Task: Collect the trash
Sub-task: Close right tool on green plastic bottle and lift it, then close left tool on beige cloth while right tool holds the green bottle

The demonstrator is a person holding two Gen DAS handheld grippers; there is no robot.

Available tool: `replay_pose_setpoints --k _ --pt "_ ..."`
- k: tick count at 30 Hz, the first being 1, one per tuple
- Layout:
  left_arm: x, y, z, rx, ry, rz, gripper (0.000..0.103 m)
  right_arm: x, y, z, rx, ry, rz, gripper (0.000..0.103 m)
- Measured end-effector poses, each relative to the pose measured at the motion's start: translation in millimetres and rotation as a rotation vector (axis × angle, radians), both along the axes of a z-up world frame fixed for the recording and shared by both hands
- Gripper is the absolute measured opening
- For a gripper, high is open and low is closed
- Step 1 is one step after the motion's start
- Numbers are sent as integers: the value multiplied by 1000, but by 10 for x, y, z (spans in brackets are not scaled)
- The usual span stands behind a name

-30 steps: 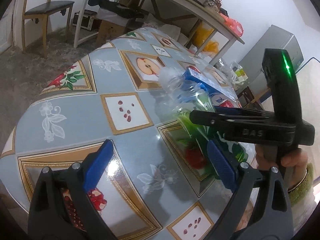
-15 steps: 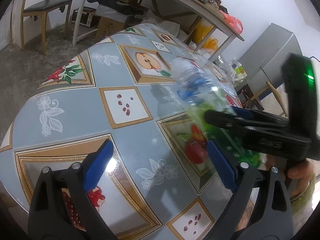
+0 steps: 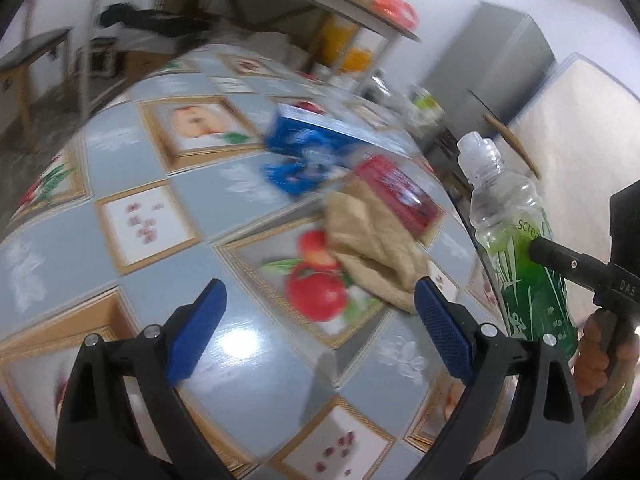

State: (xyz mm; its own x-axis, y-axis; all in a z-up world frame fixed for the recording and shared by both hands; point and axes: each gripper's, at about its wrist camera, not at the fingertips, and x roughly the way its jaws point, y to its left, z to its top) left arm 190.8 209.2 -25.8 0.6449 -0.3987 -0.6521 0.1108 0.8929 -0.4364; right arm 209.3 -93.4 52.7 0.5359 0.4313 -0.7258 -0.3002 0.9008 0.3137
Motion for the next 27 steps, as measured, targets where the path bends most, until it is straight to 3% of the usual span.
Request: replay_pose_setpoints --k 8,14,20,21,23,24,27 --pt "256 -553 67 138 -25 -184 91 -73 -456 -473 64 100 -117 59" --pt "453 -925 6 335 -42 -283 91 -37 -546 -632 95 108 -125 59" --pt "571 -1176 -138 474 -42 -337 91 -49 -629 -689 148 116 -122 59" --pt "574 -1219 -163 502 -46 -341 90 -51 -639 -689 154 114 -123 59" --pt "593 -1274 -209 528 -32 -350 73 -51 -660 -688 163 112 -127 59" --pt "618 -1287 -245 536 -10 -348 71 -55 -671 -690 165 112 -130 59" --pt "663 -1249 -264 482 18 -330 66 -58 -715 -697 177 110 -140 59"
